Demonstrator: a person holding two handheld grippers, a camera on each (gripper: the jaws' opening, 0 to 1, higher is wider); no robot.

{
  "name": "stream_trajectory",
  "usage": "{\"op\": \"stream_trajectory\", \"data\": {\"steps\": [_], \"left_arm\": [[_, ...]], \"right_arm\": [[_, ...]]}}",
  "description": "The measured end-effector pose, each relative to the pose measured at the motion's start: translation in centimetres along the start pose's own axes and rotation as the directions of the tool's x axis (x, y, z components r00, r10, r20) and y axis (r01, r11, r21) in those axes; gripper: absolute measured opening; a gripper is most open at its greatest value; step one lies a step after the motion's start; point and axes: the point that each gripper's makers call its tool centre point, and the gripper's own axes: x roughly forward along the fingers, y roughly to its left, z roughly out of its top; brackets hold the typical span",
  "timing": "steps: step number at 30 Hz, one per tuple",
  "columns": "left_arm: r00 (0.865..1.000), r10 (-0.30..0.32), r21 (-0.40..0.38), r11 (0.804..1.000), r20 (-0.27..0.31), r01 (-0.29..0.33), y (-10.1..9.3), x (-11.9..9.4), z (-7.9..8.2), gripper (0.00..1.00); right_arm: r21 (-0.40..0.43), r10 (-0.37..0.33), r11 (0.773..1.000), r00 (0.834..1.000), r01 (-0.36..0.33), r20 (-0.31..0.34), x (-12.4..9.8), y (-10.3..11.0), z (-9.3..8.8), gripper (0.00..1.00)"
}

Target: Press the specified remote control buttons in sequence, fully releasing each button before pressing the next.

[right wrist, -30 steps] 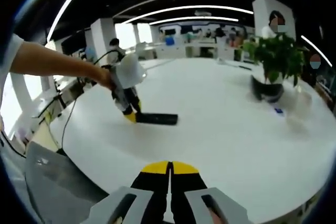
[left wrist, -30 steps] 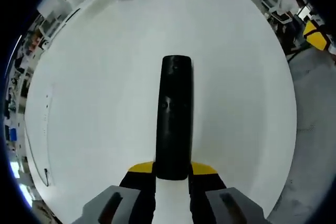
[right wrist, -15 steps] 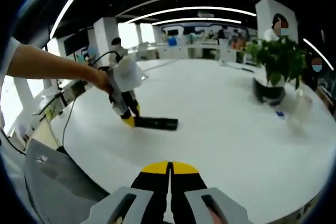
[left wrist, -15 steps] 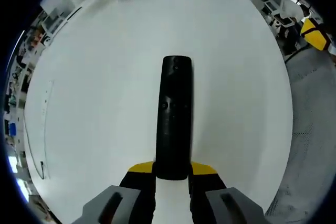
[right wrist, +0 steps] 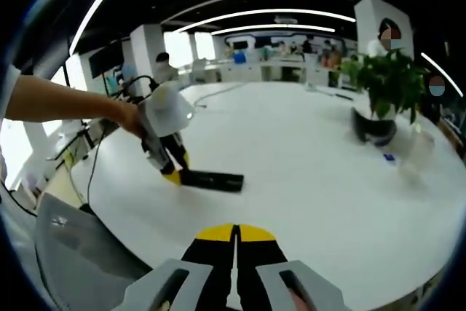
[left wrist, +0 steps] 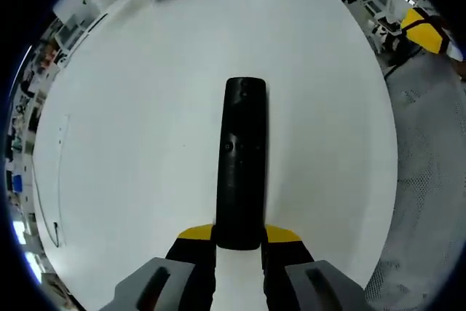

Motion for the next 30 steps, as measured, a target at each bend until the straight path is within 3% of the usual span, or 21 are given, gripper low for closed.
{"op": "stream_trajectory", "data": {"steps": [30], "left_arm": [[1.0, 0.003, -0.005, 1.0, 0.015, -0.003, -5.0, -0.3, -0.8, 0.22]], "right_arm": [[-0.041, 0.016, 0.999, 1.0, -0.016, -0.009, 0.1, 0.7, -0.1, 0.0]]}}
